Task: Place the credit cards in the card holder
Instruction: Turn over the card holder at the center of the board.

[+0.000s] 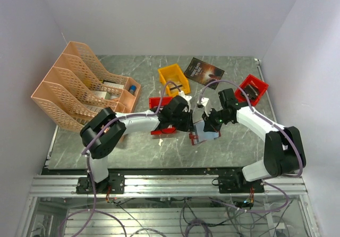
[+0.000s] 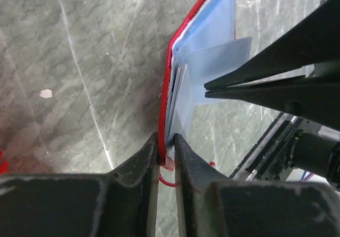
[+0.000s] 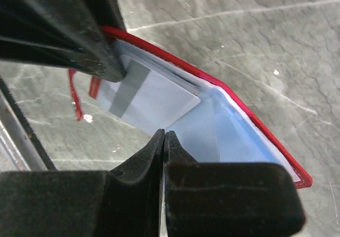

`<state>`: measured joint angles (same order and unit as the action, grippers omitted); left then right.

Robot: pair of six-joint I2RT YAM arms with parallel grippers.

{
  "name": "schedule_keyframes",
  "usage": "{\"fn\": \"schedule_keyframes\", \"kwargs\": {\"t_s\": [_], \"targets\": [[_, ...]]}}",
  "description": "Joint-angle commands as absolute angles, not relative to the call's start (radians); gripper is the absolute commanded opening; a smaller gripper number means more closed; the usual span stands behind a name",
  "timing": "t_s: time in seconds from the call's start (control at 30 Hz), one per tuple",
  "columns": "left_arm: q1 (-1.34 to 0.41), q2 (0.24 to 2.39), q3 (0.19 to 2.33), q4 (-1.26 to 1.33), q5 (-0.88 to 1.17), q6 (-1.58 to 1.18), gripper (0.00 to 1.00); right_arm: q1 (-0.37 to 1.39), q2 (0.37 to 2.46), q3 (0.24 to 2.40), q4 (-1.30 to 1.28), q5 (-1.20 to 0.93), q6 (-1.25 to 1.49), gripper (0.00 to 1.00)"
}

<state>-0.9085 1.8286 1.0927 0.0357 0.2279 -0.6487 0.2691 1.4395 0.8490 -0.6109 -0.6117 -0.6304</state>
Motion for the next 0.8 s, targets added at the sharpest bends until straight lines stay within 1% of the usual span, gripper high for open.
{"fn": "schedule_keyframes", "kwargs": {"t_s": [0.0, 0.1, 0.23, 0.3, 0.47, 0.63, 0.77], "targets": [[-0.903, 1.845, 1.155, -0.097, 0.104, -0.574, 0.28, 0.262, 1.478, 0.844, -0.556, -0.516, -0.554, 0.0], [-0.902, 1.808, 1.17, -0.136, 0.023, -0.562, 0.33, 0.259, 1.502, 0.849, -0.55, -0.493, -0.533, 0.0], [-0.902, 1.719, 1.148, -0.135, -0.056, -0.549, 0.39, 0.252, 1.509, 0.848, -0.545, -0.509, -0.519, 0.0], [-0.903, 1.67, 1.116, -0.112, -0.077, -0.548, 0.42, 0.249, 1.516, 0.853, -0.553, -0.538, -0.516, 0.0], [-0.903, 1.588, 1.059, -0.053, -0.064, -0.552, 0.46, 0.245, 1.558, 0.876, -0.579, -0.585, -0.517, 0.0], [-0.902, 1.551, 1.027, -0.015, -0.046, -0.565, 0.43, 0.244, 1.576, 0.89, -0.59, -0.63, -0.52, 0.0], [-0.903, 1.504, 0.956, 0.085, 0.016, -0.628, 0.33, 0.245, 1.582, 0.904, -0.592, -0.666, -0.515, 0.0]]}}
